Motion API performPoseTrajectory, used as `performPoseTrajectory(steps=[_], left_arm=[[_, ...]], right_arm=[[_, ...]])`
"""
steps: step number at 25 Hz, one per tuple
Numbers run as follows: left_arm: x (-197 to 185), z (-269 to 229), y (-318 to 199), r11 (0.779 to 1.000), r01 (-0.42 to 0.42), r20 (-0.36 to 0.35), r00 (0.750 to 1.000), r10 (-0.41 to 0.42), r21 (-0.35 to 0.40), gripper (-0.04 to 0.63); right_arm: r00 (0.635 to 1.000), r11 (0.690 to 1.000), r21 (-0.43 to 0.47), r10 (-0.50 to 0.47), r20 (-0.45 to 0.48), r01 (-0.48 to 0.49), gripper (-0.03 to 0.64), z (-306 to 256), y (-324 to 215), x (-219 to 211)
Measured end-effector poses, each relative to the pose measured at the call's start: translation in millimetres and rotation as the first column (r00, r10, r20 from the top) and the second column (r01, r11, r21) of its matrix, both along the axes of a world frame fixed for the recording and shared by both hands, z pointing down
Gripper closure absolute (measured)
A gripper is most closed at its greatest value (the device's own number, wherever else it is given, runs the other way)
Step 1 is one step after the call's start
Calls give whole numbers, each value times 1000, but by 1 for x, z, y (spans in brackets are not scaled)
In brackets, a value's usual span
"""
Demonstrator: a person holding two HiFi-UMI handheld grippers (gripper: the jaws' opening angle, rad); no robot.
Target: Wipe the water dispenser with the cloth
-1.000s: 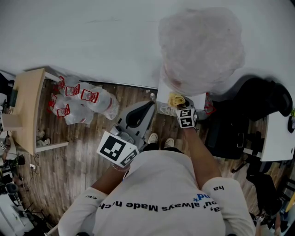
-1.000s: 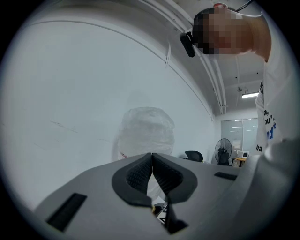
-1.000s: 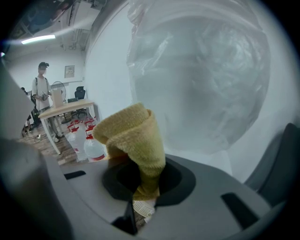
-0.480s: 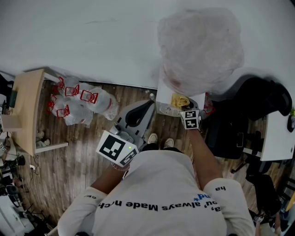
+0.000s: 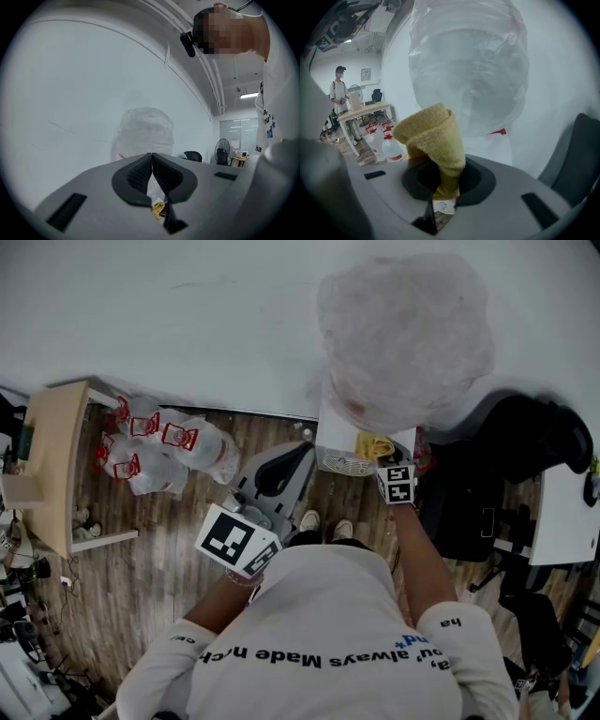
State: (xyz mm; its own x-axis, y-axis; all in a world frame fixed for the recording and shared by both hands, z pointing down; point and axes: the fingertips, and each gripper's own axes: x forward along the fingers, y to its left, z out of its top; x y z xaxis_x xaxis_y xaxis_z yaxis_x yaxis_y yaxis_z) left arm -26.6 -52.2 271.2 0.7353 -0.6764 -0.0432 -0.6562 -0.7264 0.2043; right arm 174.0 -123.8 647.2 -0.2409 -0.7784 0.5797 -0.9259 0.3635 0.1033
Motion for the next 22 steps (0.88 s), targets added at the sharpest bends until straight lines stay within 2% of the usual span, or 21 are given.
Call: performPoseTrajectory(steps=[22], left_arm=[[3,2,-1,1000,0,-7,1000,0,0,575]], right_arm=[[999,999,-22,40,37,-39,552,5,17,45]])
